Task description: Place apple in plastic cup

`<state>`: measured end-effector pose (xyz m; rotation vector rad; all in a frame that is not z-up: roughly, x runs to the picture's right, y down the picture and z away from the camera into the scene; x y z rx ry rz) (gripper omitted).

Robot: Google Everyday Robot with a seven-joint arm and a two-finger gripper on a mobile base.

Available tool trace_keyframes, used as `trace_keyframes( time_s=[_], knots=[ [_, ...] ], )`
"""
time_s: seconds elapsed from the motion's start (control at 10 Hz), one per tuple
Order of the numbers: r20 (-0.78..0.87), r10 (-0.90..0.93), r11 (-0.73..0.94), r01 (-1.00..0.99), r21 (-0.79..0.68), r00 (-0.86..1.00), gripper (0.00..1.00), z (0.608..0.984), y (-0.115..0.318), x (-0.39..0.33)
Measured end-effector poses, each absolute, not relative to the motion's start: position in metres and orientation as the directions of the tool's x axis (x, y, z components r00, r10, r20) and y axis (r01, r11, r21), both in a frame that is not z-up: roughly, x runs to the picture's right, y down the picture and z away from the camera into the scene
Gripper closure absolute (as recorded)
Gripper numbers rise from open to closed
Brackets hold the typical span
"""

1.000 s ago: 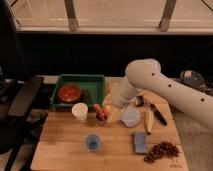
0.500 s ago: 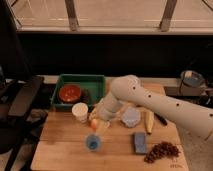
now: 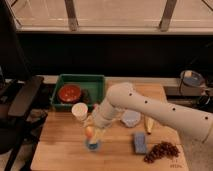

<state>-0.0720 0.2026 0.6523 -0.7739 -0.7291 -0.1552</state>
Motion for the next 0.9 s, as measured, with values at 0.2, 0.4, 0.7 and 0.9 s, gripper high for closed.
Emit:
trace_keyframes(
  time_s=[0.2,0.4,0.7,0.9],
  knots=[
    [0.663,0.143,0.718,0.384,-0.581,0.735,0.36,0.651,0.212,-0.076],
    [0.669,0.157,0.72,0.379,-0.581,0.727,0.23,0.654,0.22,-0.078],
    [0.662,0.164,0.723,0.368,-0.585,0.731,0.23,0.656,0.224,-0.072],
    [0.664,0.162,0.722,0.371,-0.584,0.73,0.23,0.656,0.225,-0.073]
  ],
)
